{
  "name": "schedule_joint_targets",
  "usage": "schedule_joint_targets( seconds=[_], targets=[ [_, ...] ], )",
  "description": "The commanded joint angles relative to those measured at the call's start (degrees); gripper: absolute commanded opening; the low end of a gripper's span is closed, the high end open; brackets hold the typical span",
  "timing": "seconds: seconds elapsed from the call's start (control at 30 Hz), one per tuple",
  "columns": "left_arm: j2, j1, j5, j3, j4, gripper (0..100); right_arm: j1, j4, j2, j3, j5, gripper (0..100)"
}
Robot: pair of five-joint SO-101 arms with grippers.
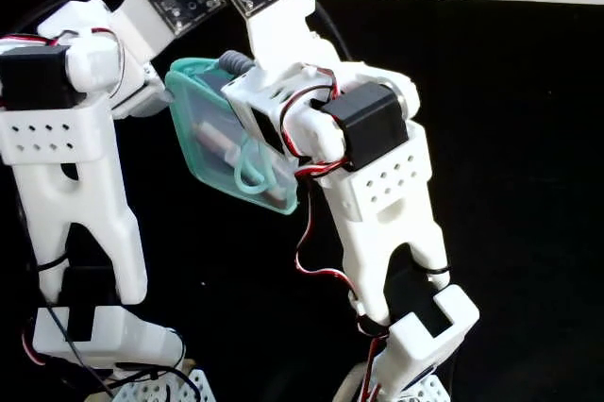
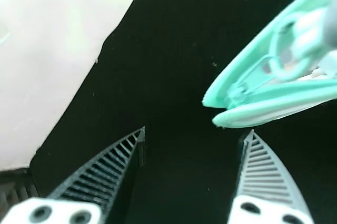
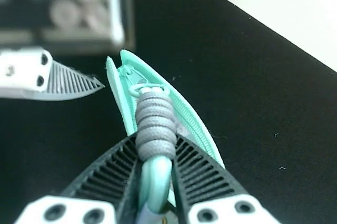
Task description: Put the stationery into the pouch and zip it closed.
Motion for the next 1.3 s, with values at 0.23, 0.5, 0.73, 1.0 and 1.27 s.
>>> schedule_joint_targets(
  seconds=[0.23, 0.5, 0.73, 1.0, 1.27],
  targets=[
    [0.4, 7.6, -3.08, 0.92, 0.44, 29, -0.04, 0.84, -0.22, -1.54, -0.18, 0.6],
    [0.4, 8.04, -7.21, 5.49, 0.35, 23, -0.04, 0.84, -0.22, -1.54, -0.18, 0.6],
    [0.31, 7.34, -9.76, 5.23, 0.09, 5, 0.04, 0.84, -0.22, -1.8, -0.18, 0.6],
    [-0.22, 5.05, -8.97, 5.23, 0.26, 1, 4.53, 0.84, -0.31, -1.98, -0.18, 0.6],
    [-0.22, 4.44, -2.81, 5.14, 0.0, 1, 7.96, 0.84, -0.57, -2.07, -0.26, 0.6]
  ],
)
